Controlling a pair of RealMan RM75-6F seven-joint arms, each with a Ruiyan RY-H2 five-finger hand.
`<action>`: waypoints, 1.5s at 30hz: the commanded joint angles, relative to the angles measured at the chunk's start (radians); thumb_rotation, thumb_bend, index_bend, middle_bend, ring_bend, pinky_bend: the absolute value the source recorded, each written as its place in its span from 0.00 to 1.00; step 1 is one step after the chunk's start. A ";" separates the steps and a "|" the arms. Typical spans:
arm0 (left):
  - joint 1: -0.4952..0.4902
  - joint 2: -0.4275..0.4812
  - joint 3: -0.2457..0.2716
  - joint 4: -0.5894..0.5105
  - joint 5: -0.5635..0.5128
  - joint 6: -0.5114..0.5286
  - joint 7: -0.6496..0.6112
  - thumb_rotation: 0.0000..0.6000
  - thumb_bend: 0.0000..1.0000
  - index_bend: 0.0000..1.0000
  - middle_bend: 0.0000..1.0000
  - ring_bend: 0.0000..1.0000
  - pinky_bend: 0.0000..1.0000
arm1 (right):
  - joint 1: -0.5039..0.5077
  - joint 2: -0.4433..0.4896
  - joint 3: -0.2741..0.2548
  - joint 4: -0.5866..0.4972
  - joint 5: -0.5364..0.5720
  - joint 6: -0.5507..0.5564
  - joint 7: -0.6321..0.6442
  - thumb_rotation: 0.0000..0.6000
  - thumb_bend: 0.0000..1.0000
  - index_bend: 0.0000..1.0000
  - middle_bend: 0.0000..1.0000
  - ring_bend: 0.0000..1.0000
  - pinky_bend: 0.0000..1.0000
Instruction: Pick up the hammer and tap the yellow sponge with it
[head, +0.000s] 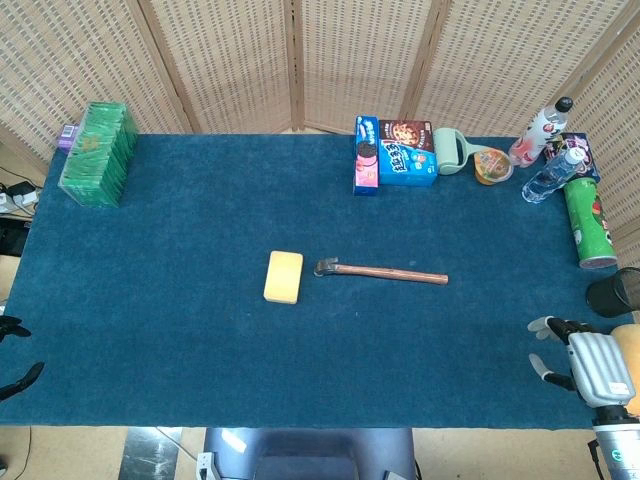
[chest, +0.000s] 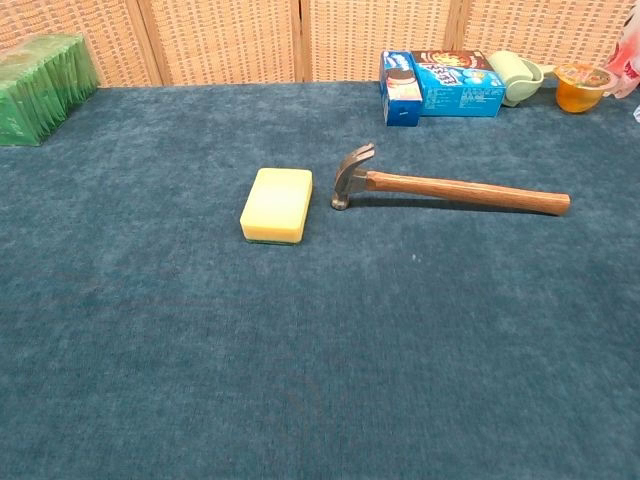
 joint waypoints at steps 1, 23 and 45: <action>-0.001 -0.001 0.002 0.002 0.000 -0.003 -0.001 1.00 0.22 0.42 0.33 0.23 0.17 | 0.002 -0.001 0.000 0.001 0.000 -0.004 0.010 1.00 0.34 0.38 0.47 0.45 0.43; -0.026 0.073 -0.002 -0.073 0.078 0.013 0.069 1.00 0.22 0.42 0.33 0.23 0.17 | 0.237 -0.035 0.084 -0.099 0.044 -0.296 0.100 1.00 0.33 0.18 0.30 0.33 0.35; -0.064 0.117 -0.026 -0.080 0.036 -0.028 0.049 1.00 0.22 0.42 0.33 0.23 0.17 | 0.501 -0.321 0.213 0.014 0.494 -0.499 -0.296 1.00 0.33 0.13 0.26 0.29 0.30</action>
